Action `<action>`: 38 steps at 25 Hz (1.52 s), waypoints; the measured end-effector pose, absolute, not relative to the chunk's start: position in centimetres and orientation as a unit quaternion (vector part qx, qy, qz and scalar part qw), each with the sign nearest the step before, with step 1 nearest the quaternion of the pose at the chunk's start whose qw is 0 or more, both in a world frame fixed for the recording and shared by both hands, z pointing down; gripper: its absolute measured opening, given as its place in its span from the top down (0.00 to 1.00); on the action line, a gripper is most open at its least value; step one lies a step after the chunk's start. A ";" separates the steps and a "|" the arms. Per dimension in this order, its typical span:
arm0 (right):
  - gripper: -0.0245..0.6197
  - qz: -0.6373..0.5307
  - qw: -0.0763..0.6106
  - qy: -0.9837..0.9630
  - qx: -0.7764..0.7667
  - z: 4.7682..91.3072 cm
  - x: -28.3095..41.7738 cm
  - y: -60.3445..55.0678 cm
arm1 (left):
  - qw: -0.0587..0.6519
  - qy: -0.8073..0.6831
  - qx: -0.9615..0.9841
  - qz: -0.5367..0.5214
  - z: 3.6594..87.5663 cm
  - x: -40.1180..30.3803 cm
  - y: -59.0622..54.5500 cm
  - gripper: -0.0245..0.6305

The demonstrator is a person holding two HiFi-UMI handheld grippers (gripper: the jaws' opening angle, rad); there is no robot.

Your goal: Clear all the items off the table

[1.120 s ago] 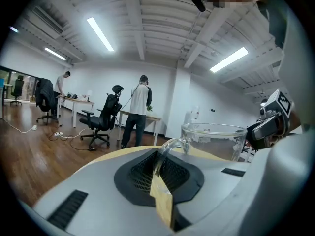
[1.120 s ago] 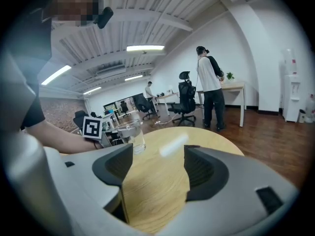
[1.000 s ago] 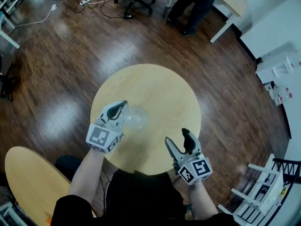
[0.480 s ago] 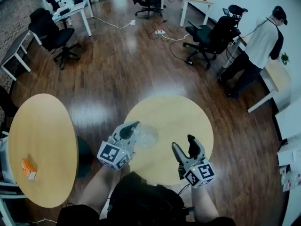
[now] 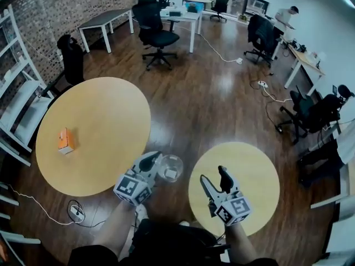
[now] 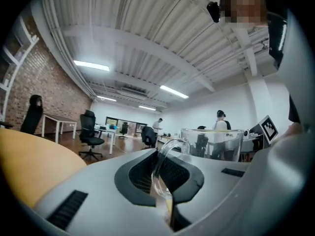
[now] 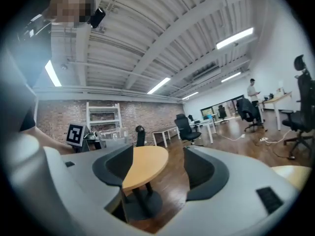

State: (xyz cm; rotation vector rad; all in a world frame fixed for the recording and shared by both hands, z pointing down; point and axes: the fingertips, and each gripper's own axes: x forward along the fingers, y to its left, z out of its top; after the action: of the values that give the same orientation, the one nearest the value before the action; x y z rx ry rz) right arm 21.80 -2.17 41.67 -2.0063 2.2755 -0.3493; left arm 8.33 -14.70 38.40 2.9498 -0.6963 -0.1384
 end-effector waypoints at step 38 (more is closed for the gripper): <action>0.45 -0.162 -0.061 0.901 -0.397 45.9 -9.8 -40.7 | 0.098 -0.555 0.823 -0.072 48.0 -28.6 -45.0 0.96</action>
State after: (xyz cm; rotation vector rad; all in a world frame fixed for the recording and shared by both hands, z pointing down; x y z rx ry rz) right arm -9.83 -40.69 45.95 -1.2970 2.9479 -0.5305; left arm -28.62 -45.02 48.00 2.4350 -1.6435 -0.2121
